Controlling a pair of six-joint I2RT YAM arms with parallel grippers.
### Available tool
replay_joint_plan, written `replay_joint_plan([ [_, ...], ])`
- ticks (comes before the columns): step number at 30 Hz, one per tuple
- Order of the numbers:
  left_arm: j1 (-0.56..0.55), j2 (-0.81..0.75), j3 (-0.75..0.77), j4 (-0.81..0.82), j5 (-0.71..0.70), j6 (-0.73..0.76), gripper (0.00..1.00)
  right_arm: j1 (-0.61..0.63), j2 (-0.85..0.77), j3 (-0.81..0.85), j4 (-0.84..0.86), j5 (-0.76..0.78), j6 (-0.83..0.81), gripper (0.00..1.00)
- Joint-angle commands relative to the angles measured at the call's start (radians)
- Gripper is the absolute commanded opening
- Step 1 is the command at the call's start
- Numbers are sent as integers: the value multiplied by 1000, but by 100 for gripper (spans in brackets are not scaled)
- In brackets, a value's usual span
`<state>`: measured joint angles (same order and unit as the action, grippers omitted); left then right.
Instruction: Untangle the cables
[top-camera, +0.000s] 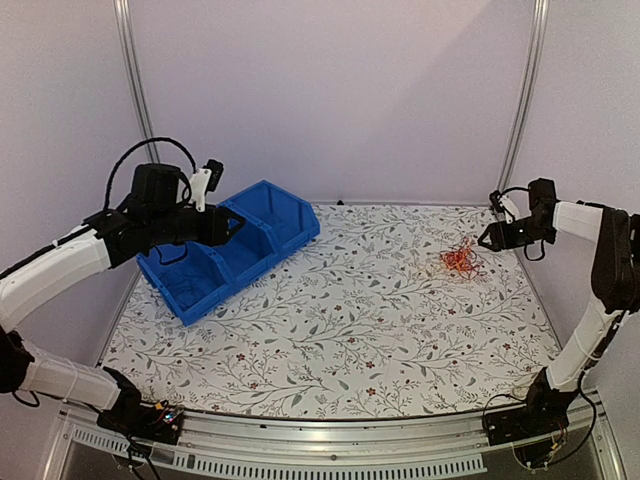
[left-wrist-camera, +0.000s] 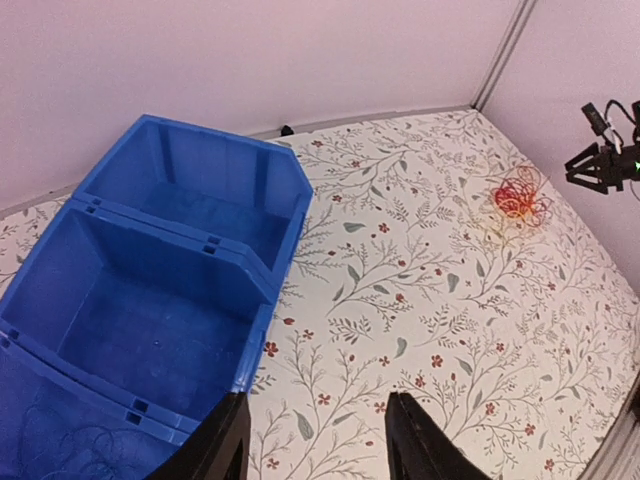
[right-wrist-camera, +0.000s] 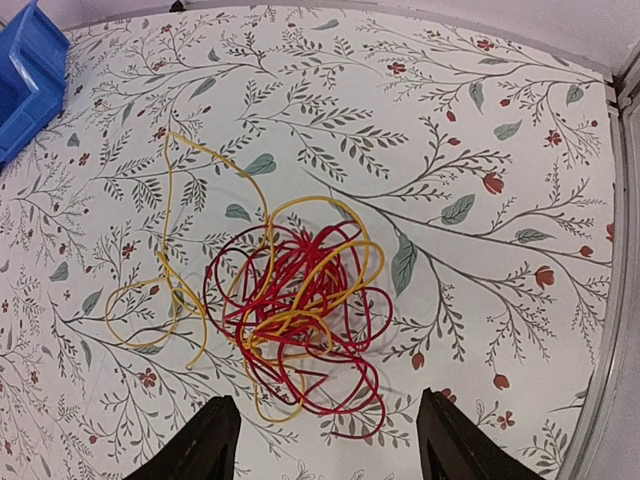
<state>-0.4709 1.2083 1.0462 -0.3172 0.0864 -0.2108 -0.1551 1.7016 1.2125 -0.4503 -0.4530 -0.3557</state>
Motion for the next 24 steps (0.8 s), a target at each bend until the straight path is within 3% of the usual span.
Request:
replay_joint_plan([
  [1, -108, 21, -33, 77, 23, 16, 45, 12, 34, 64, 14, -33, -8, 65],
  [10, -314, 94, -27, 93, 2, -30, 45, 146, 283, 359, -59, 74, -84, 73],
  [18, -409, 146, -6, 103, -39, -52, 45, 254, 544, 589, -130, 193, -118, 75],
  [22, -424, 172, -6, 125, -40, -54, 45, 266, 604, 640, -120, 211, -106, 67],
  [24, -427, 193, -6, 141, -40, -56, 45, 270, 614, 644, -115, 207, -104, 53],
])
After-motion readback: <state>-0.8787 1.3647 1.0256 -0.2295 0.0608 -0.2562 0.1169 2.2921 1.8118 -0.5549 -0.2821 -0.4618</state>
